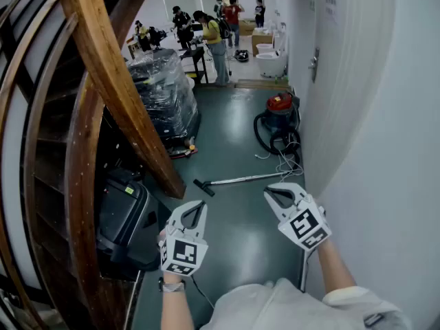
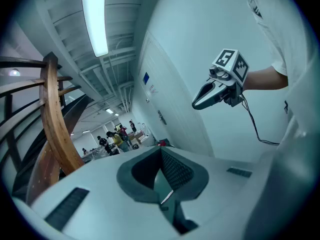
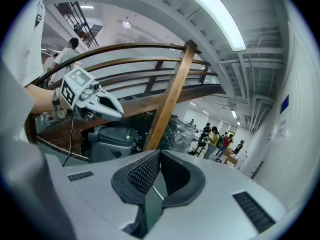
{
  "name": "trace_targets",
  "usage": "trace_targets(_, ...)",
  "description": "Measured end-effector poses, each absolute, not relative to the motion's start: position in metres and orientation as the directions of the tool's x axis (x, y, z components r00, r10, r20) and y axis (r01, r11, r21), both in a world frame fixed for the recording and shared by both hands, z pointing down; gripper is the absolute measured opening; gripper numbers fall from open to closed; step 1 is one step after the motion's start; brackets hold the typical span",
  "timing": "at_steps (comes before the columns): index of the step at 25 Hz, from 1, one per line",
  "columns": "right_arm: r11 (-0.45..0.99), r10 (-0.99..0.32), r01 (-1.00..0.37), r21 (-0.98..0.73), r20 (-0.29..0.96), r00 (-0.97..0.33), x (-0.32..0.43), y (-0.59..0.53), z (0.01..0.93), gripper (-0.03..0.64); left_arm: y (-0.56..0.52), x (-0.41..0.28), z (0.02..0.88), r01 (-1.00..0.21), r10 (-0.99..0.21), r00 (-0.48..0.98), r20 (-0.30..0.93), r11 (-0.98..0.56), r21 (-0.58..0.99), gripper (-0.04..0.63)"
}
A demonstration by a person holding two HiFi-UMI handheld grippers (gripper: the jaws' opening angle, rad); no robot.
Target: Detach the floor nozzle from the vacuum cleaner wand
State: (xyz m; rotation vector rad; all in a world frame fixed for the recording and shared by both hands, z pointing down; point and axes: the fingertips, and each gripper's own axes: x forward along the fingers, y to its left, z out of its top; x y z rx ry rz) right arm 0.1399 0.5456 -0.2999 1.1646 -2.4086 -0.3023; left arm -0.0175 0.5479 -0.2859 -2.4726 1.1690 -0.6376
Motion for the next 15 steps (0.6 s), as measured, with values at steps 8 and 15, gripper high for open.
trace_targets(8,0.608,-0.794,-0.716,0.344,0.259,-0.55,0.1404,0.5407,-0.3049,0.031,0.5452,-0.018,-0.2869,-0.637,-0.788,0.563,0.251,-0.607,-0.475,-0.002)
trace_targets(15,0.629,-0.777,-0.723,0.286,0.262,-0.573,0.1402,0.5425,-0.3032,0.029,0.5455,-0.0218,-0.2873,-0.645,-0.794,0.554,0.248,-0.599,-0.475,-0.002)
